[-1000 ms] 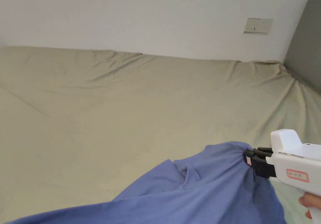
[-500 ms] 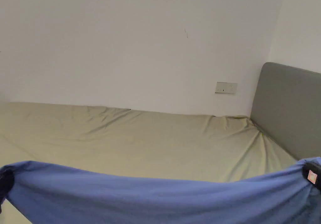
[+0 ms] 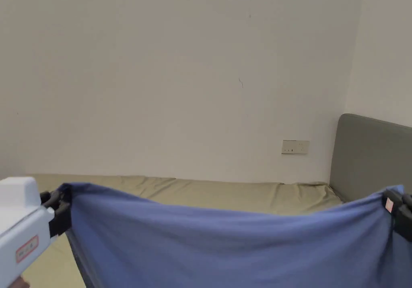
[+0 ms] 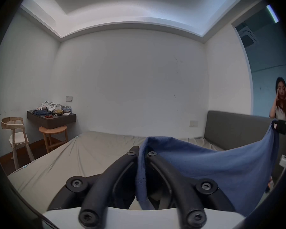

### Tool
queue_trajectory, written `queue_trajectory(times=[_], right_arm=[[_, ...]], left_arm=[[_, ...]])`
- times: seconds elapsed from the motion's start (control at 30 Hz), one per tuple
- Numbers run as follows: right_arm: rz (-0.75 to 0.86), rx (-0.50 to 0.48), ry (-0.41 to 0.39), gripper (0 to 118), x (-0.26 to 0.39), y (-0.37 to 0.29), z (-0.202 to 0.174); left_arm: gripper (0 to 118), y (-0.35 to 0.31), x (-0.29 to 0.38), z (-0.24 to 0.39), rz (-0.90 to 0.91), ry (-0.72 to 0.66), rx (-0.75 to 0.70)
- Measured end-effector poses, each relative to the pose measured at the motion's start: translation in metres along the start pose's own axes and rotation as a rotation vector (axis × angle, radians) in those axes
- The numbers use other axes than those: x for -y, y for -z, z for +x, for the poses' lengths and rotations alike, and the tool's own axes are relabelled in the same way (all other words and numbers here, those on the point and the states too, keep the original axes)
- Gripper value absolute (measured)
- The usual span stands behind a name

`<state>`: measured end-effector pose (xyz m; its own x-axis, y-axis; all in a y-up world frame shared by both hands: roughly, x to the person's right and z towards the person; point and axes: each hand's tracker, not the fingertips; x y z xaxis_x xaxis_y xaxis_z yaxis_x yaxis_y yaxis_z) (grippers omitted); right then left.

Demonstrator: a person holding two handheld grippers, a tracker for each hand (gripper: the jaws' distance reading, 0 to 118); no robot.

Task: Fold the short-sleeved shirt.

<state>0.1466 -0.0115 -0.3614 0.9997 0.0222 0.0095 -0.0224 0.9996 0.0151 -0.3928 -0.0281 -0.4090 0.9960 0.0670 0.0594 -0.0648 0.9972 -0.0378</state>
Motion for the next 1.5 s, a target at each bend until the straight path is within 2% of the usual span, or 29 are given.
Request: queue_trajectory(times=[0.07,0.23,0.33,0.53,0.7,0.87,0.93,1.03,1.13,1.27,1.33,1.43,1.5], right_arm=[[0.005,-0.004,-0.002,4,-0.017,0.034,0.003],[0.073,0.022,-0.036,4,-0.066,0.112,0.0],[0.101,0.03,0.027,4,-0.095,0.155,0.01],[0.145,0.043,0.021,4,-0.131,0.227,0.013],[0.167,0.056,0.01,4,-0.124,0.262,0.012],[0.122,0.076,0.034,4,-0.058,0.279,0.011],[0.103,0.102,-0.005,4,-0.026,0.277,0.01],[0.121,0.116,-0.004,4,0.017,0.253,0.0],[0.101,0.082,0.007,4,0.06,0.22,-0.009],[0.023,0.033,-0.037,4,0.112,0.173,-0.016],[-0.025,-0.002,-0.03,4,0.136,0.142,-0.014],[-0.093,0.005,0.02,4,0.167,0.088,-0.015],[-0.137,0.01,0.026,4,0.185,0.054,-0.015]], left_arm=[[4,0.03,-0.021,0.002,0.023,-0.028,-0.028],[4,0.098,-0.07,0.006,0.074,0.063,-0.061],[5,0.134,-0.094,0.003,0.082,0.063,-0.082],[5,0.195,-0.12,0.008,0.13,0.131,-0.12],[4,0.228,-0.116,0.019,0.16,0.163,-0.146],[4,0.251,-0.06,0.024,0.109,0.146,-0.158],[5,0.251,-0.031,0.025,0.085,0.127,-0.161],[4,0.24,0.011,0.028,0.088,0.115,-0.186],[5,0.219,0.052,0.028,0.044,0.112,-0.176],[4,0.178,0.097,0.025,-0.007,0.123,-0.159],[4,0.145,0.117,0.024,-0.022,0.101,-0.153],[4,0.093,0.148,0.02,-0.054,0.089,-0.165],[4,0.058,0.165,0.017,-0.095,0.045,-0.166]])
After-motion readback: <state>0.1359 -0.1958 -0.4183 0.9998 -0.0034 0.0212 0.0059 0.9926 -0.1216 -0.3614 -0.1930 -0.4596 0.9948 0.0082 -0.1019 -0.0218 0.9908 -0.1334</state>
